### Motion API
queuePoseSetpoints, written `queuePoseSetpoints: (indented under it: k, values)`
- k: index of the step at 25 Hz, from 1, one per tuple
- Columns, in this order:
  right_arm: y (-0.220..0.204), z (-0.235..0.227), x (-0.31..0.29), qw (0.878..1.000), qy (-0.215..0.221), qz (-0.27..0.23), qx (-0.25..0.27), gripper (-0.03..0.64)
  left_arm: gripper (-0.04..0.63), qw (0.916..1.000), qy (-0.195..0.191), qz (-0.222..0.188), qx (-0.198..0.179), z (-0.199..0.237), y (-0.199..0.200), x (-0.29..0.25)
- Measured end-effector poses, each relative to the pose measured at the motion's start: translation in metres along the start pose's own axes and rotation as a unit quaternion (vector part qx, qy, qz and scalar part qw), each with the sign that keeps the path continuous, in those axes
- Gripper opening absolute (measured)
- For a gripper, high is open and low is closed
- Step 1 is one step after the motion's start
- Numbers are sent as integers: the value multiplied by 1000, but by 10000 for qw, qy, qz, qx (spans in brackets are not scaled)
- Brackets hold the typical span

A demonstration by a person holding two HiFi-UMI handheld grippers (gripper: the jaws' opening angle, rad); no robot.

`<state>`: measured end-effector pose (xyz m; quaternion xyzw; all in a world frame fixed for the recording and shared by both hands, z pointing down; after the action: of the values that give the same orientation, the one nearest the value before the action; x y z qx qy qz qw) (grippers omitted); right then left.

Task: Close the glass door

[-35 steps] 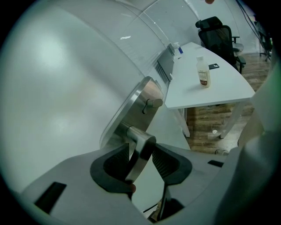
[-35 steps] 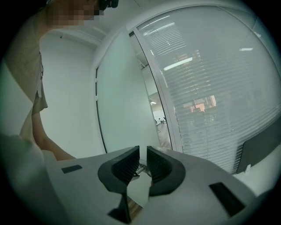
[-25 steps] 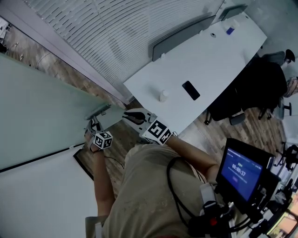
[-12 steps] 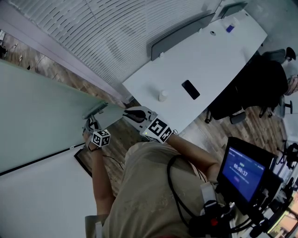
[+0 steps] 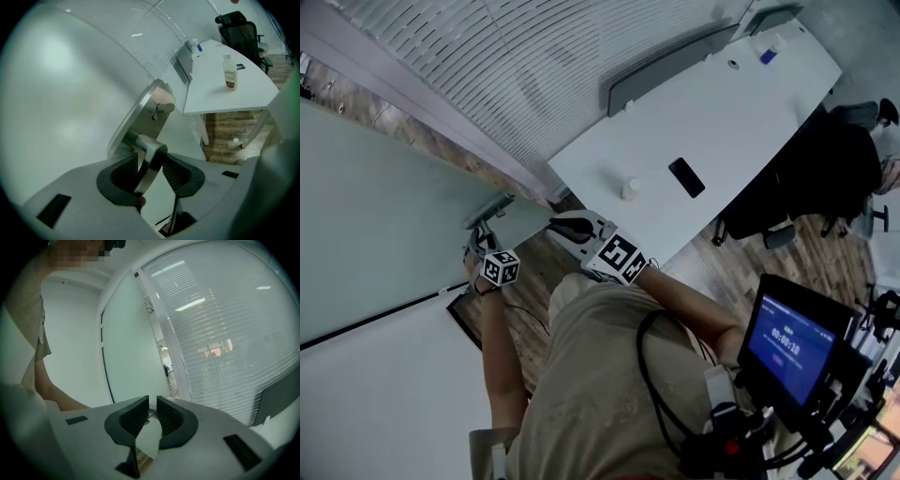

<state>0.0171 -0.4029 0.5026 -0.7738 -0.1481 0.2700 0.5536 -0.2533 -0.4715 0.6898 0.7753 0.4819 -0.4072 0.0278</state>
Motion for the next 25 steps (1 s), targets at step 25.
queuePoseSetpoints:
  k: [25]
  values:
    - [38, -1, -98, 9991, -367, 196, -79, 44, 173, 9977, -526, -432, 21, 15, 43, -24]
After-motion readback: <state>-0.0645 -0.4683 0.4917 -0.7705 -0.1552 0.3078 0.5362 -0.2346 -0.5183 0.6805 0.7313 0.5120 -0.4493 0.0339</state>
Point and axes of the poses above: the fingertips, and each gripper's own axes: x backward along the fingers, z to its left, y out of its top, the point moved 6 cm from there along x, backward along the fingers, and after that the axes turned 5 degrees about z, right-handed, at the moved point
